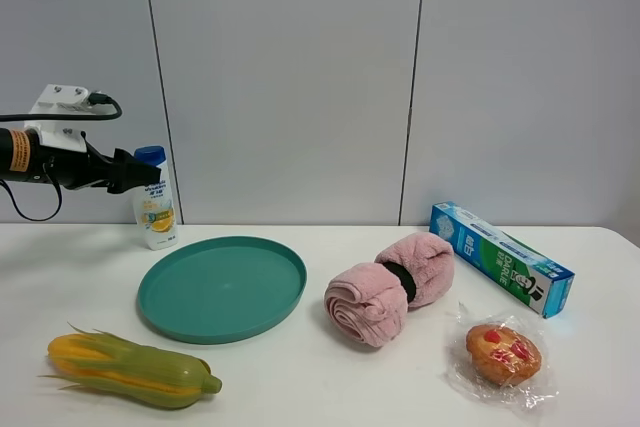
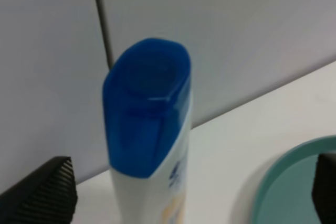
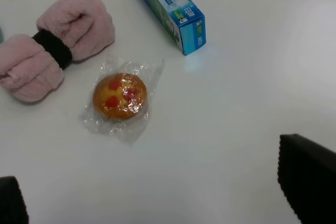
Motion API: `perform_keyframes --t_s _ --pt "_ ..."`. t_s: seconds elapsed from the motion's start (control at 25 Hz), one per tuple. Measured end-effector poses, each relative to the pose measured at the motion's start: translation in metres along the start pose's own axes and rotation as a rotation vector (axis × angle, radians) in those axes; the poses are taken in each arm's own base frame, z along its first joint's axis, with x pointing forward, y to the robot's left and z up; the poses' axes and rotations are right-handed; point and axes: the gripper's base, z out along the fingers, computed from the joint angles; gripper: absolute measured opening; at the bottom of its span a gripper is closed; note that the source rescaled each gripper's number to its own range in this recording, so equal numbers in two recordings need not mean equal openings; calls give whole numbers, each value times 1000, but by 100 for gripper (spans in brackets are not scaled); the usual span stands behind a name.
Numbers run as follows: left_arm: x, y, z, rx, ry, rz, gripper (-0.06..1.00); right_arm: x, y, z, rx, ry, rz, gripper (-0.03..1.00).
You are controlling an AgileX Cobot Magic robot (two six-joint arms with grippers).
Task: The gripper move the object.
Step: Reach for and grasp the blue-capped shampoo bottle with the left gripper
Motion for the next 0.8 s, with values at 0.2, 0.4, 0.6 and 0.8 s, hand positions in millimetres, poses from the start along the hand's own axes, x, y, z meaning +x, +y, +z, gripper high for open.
perform_keyframes --t_s 0.2,0.4,0.6,0.8 --pt "6 10 8 -37 25 97 100 0 0 0 0 0 0 100" --pt "12 25 26 -46 12 84 100 0 0 0 0 0 0 100" --pt "16 29 42 -39 5 86 100 0 0 0 0 0 0 100" --pt "29 27 61 -16 15 71 100 0 0 0 0 0 0 100"
